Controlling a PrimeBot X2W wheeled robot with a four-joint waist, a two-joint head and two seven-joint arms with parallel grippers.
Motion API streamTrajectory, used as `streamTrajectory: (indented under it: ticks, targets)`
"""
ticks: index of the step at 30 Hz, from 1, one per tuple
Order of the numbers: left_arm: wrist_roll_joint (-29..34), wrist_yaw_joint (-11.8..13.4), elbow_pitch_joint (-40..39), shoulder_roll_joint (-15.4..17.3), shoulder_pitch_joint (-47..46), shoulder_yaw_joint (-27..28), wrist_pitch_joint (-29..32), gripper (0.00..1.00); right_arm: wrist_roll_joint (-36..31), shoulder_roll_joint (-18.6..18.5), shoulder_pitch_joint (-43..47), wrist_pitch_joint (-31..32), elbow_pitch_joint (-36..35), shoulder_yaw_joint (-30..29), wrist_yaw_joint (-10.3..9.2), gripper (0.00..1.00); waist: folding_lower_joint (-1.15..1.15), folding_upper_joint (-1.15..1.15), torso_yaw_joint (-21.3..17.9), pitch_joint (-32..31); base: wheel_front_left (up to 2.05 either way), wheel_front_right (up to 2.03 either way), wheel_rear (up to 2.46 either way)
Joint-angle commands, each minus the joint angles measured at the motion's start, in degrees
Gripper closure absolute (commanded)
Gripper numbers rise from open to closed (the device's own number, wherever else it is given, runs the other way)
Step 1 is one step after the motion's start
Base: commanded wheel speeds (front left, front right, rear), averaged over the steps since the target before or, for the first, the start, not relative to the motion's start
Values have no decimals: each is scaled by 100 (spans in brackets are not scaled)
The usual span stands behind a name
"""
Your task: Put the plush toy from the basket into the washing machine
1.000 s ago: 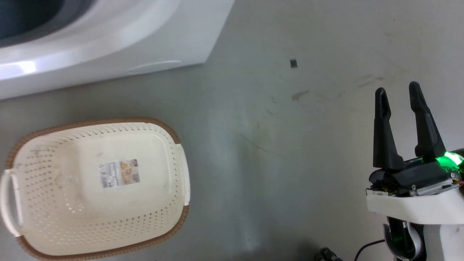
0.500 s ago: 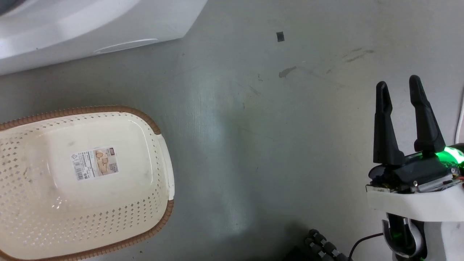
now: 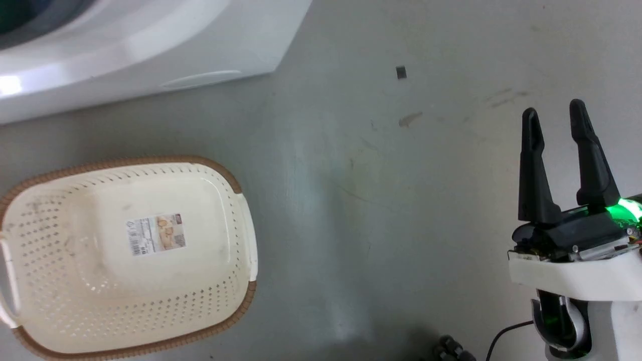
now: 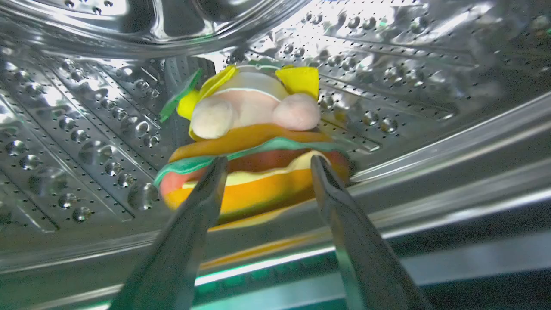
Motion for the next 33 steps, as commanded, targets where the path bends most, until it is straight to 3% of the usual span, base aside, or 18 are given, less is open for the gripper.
streamTrajectory:
  ticks: [1,12,18,26,33]
  targets:
    - [-43,-23,38,-105,231,-104,-315,0,-85,-1,-52,-25,41,-37,3,0,-1,0,156,-359,0,0,0]
    - [-548,-4,-87,-977,1656,-158,-2456,0,-553,-1,357,-25,295,-207,3,0,-1,0,752,-2001,0,0,0]
    - [-649,162,-468,-1291,2577,-172,-3072,0,-706,-1,707,-25,402,-246,3,0,-1,0,1038,-2702,0,0,0]
    - [-906,692,-1937,-1485,4416,136,-3333,0,-816,-1,1182,-25,498,-268,3,0,-1,0,1339,-3493,0,0,0]
    - [-904,1318,-3354,-1557,6175,374,-3353,0,-838,-1,1478,-25,570,-217,3,0,-1,0,1466,-3896,0,0,0]
